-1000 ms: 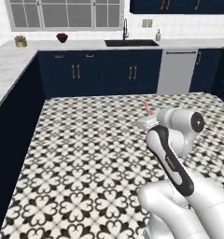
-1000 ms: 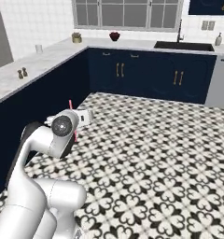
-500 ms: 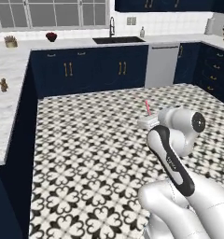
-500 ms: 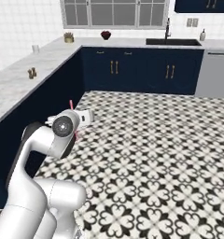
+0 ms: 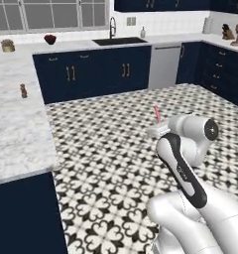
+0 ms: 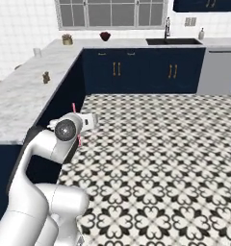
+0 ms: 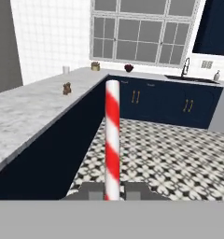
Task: Take a straw from the drawer in front and place it inside the glass cup on the dining counter.
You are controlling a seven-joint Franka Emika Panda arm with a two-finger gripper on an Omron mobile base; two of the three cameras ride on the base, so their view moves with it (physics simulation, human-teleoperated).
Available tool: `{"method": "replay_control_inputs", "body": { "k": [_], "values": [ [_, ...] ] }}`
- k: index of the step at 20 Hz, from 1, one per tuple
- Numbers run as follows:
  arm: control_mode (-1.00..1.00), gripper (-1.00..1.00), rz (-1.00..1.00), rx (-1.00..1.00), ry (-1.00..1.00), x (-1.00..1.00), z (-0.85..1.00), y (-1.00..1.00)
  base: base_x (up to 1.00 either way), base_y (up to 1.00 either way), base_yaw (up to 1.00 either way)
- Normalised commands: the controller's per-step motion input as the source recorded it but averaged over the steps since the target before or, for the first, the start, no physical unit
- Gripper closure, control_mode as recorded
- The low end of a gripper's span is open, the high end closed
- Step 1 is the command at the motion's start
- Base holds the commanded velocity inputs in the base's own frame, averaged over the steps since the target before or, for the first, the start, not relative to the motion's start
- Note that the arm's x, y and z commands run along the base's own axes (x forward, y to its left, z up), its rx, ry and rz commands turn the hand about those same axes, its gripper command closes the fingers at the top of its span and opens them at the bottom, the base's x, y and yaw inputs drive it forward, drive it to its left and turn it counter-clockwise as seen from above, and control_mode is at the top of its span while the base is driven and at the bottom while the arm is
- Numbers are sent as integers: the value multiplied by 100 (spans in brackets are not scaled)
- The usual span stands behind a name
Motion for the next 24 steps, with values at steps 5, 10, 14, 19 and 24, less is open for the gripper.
{"method": "replay_control_inputs", "body": {
  "k": [5,10,14,19,24],
  "values": [
    [100,100,0,0,0,0,0,0,-50,100,-25],
    [100,100,0,0,0,0,0,0,-52,100,-25],
    [100,100,0,0,0,0,0,0,-51,100,-25],
    [100,100,0,0,0,0,0,0,-44,100,-26],
    [100,100,0,0,0,0,0,0,-34,100,-28]
  ]
}}
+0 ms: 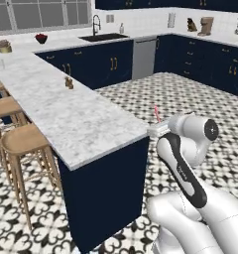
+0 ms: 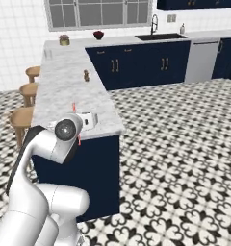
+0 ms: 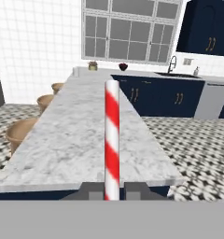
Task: Take a straw from the drawer in front and place it inside the glass cup on the dining counter.
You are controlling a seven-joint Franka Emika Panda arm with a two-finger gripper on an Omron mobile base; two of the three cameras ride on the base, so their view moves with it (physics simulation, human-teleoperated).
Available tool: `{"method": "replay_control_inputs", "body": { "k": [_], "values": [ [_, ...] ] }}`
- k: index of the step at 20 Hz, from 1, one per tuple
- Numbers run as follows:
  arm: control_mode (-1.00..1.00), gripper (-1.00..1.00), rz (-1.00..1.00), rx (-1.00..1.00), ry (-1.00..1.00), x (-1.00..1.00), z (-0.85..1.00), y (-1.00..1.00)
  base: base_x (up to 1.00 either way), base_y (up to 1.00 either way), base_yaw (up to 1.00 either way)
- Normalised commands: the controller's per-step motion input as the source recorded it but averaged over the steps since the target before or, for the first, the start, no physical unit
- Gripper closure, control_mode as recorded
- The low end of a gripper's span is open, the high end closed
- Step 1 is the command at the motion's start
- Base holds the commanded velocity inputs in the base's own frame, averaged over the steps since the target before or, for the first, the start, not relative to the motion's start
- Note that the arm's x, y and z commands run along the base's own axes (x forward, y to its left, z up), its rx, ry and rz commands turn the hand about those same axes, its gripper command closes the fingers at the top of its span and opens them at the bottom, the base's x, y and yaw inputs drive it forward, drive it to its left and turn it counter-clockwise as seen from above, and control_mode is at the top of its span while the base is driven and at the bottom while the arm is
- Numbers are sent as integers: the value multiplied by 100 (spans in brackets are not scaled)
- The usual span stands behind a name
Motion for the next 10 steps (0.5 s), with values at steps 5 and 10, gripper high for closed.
{"method": "replay_control_inputs", "body": {
  "k": [5,10],
  "values": [
    [100,100,0,0,0,0,0,0,-19,100,-32],
    [100,100,0,0,0,0,0,0,-5,100,-37]
  ]
}}
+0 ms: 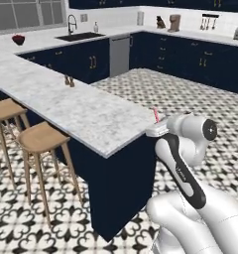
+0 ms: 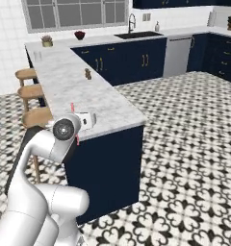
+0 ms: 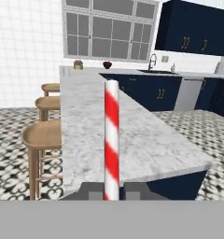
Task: Take a straw from the drawer in front and place it inside the glass cup on the dining counter.
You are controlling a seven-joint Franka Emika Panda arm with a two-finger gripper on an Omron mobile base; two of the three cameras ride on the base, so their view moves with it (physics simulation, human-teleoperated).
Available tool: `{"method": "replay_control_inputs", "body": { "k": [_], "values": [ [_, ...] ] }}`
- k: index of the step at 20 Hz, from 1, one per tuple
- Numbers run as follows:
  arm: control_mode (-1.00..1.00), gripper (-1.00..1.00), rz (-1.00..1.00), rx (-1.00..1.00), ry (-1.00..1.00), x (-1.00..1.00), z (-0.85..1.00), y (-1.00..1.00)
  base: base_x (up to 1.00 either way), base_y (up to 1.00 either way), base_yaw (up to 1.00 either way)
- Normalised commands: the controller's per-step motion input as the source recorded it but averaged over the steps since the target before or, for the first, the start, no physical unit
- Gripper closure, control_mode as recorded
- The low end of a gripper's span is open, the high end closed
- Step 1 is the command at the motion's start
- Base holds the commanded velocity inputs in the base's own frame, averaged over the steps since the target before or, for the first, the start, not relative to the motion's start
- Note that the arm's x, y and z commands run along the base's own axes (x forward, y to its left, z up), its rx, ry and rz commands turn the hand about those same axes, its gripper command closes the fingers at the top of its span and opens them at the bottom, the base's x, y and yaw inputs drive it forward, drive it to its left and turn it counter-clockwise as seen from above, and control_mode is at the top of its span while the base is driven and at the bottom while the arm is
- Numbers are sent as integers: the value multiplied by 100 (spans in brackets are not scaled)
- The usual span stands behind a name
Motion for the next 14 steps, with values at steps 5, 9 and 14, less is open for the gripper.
{"method": "replay_control_inputs", "body": {
  "k": [5,9,14],
  "values": [
    [100,100,0,0,0,0,0,0,-1,100,-39],
    [100,100,0,0,0,0,0,0,0,100,-39],
    [100,100,0,0,0,0,0,0,-1,100,-39]
  ]
}}
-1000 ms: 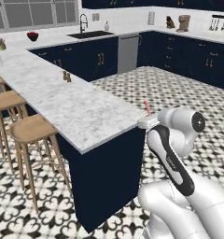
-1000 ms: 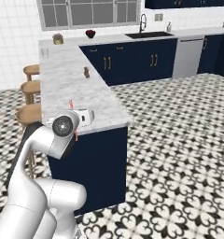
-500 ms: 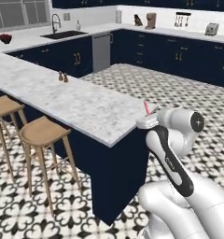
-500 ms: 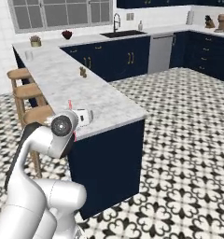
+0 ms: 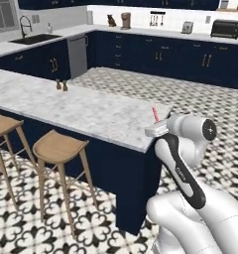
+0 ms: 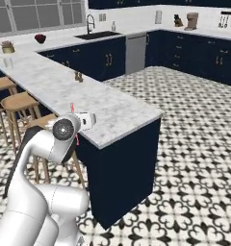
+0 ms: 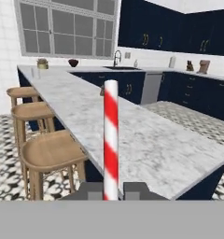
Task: Take a straw from the drawer in front and place it inside the glass cup on the dining counter.
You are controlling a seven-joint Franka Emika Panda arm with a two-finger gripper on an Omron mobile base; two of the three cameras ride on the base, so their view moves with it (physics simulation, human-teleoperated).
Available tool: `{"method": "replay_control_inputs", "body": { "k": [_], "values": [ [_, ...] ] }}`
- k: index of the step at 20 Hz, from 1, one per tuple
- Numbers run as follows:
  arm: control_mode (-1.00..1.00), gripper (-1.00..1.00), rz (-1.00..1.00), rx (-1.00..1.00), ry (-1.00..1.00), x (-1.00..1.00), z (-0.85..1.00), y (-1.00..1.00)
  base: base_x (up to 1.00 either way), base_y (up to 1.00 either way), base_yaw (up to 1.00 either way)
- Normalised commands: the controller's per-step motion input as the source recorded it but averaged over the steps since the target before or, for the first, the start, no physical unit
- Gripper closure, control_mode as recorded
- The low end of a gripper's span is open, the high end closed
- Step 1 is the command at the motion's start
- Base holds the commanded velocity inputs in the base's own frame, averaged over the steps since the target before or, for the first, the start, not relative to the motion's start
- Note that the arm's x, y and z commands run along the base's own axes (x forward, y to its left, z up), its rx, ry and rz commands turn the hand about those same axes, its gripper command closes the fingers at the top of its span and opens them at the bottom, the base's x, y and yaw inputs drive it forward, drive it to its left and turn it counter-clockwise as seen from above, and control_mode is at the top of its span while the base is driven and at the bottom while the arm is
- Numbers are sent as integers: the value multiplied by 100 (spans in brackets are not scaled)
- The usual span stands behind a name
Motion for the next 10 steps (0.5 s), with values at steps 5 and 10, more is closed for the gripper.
{"method": "replay_control_inputs", "body": {
  "k": [5,10],
  "values": [
    [100,100,0,0,0,0,0,0,-2,100,-39],
    [100,100,0,0,0,0,0,0,-3,100,-39]
  ]
}}
